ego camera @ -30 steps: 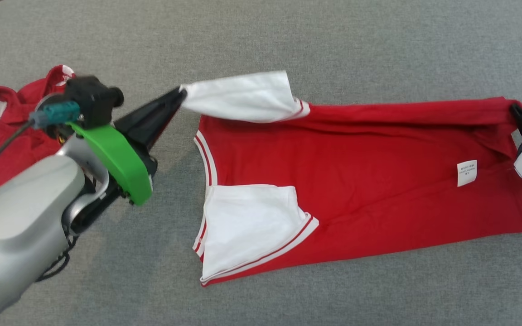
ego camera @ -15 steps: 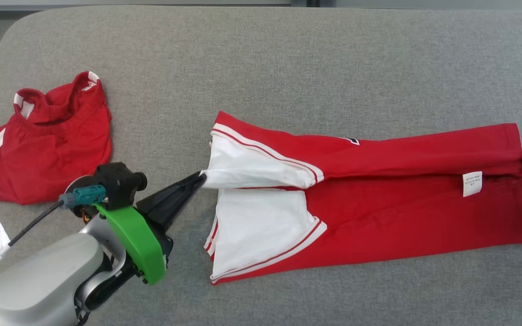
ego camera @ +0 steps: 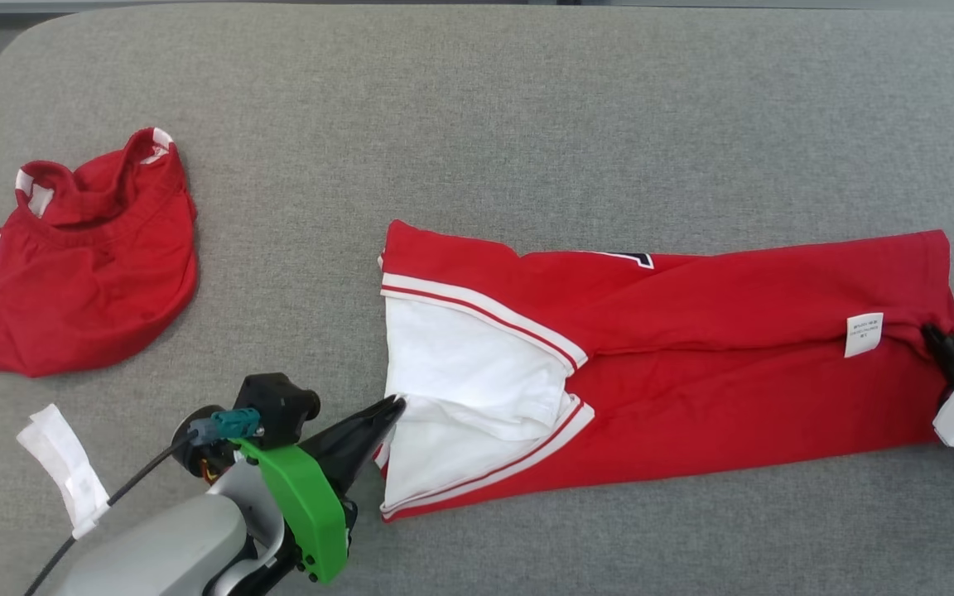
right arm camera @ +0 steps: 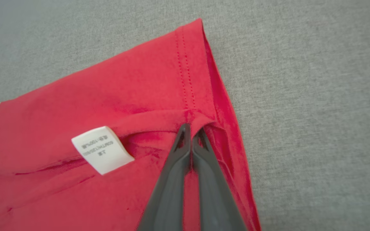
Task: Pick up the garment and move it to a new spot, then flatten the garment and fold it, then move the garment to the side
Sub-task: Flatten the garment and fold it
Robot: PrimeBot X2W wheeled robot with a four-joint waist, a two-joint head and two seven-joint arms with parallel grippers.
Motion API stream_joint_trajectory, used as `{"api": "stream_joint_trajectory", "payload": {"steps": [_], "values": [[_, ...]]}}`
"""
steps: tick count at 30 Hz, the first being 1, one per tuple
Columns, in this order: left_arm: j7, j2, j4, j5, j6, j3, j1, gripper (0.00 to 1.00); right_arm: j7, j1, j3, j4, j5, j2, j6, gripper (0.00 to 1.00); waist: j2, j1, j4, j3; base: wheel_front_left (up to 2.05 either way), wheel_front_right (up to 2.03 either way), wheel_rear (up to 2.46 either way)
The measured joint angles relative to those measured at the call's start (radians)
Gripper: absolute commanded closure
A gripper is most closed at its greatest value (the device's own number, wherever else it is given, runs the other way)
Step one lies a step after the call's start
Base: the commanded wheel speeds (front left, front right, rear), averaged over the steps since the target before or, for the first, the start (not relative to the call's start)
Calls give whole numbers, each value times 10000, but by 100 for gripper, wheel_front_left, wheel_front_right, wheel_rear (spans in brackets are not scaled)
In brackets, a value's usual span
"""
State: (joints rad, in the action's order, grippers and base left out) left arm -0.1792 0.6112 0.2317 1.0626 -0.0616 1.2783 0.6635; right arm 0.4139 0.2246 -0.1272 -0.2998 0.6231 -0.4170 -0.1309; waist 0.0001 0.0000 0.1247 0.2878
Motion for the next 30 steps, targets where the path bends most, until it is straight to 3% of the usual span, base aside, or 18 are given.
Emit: {"api": "stream_joint_trajectory", "payload": {"steps": [1,2,3,10,17,24,30], "values": [[-90,-121,148,-4,8,-4,-83,36,-61,-69,58,-2,0,29,0,29,0,0,-20,-45,0,0,0],[-222,-240,293,-46,98,-15,-164,8,-242,-166,69,-6,6,73,0,0,0,0,-36,-97,0,0,0],[-353,-334,378,-58,173,-84,-242,0,-382,-221,63,-10,21,107,0,0,0,0,-48,-147,0,0,0],[-803,-890,685,-263,1198,-1193,-1277,0,-2577,-1110,339,276,-313,15,2,0,0,0,-119,-733,0,0,0],[-832,-1753,42,-2169,2389,-3806,-3046,0,-4943,-2232,541,366,-830,140,2,0,0,0,-27,-1444,0,0,0],[-832,-2803,-598,-3923,2552,-6132,-4737,0,-6261,-2638,874,13,-1195,696,2,0,0,0,72,-2056,0,0,0],[-832,-3570,-1066,-5515,2378,-7227,-5740,0,-6506,-2668,859,-403,-1256,1041,2,0,0,0,215,-2302,0,0,0]]}}
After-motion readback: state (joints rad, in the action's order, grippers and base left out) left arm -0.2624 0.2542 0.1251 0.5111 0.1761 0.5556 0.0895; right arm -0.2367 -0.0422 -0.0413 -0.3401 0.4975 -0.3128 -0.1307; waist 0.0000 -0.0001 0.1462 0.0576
